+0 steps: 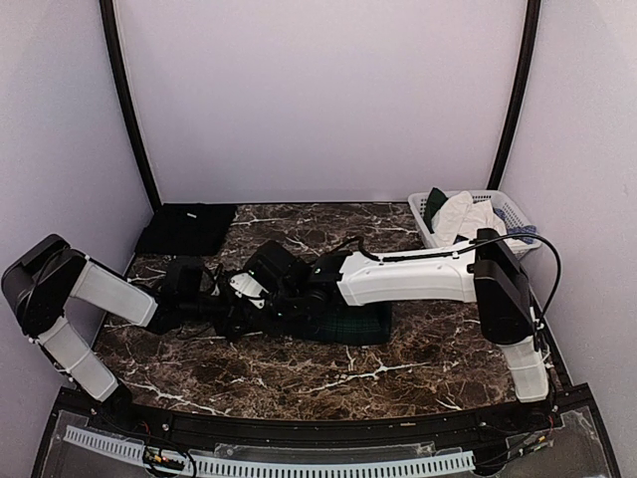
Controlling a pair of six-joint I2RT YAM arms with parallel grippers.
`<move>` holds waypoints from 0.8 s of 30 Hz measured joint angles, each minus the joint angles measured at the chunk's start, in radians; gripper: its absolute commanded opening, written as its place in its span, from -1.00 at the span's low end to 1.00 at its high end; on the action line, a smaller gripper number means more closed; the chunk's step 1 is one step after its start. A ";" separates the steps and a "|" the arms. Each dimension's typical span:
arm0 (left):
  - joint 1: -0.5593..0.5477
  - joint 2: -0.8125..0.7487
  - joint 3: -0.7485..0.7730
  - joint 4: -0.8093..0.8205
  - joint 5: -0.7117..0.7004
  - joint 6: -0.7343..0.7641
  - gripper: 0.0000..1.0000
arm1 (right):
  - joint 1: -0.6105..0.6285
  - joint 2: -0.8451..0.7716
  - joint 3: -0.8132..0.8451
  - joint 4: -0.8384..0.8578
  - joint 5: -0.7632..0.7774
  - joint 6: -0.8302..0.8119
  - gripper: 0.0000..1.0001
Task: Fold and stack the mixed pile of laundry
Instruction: Pass from the right arm to the left
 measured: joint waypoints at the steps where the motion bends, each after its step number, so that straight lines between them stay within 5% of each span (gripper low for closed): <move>1: 0.000 0.001 0.002 0.011 0.000 -0.003 0.98 | 0.000 0.000 0.000 0.000 0.000 0.000 -1.00; 24: -0.066 0.106 0.067 0.092 0.016 -0.039 0.98 | -0.008 -0.019 -0.068 0.055 -0.064 -0.004 -1.00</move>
